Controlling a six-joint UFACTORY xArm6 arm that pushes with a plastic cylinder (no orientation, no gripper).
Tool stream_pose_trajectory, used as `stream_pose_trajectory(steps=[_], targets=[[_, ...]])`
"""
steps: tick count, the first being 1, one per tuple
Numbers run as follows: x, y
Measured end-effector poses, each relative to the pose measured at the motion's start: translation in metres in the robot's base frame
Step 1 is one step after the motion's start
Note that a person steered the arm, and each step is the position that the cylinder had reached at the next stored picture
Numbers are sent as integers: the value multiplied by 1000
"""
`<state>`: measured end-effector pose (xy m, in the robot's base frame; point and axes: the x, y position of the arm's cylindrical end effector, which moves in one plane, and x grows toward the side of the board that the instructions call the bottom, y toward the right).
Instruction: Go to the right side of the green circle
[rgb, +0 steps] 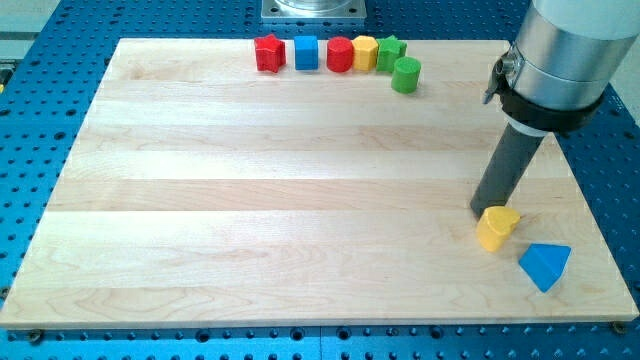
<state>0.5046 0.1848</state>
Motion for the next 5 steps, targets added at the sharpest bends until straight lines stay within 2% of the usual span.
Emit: stream_pose_trajectory(steps=[1, 2, 5], targets=[[-1, -47], [-22, -75], [-43, -81]])
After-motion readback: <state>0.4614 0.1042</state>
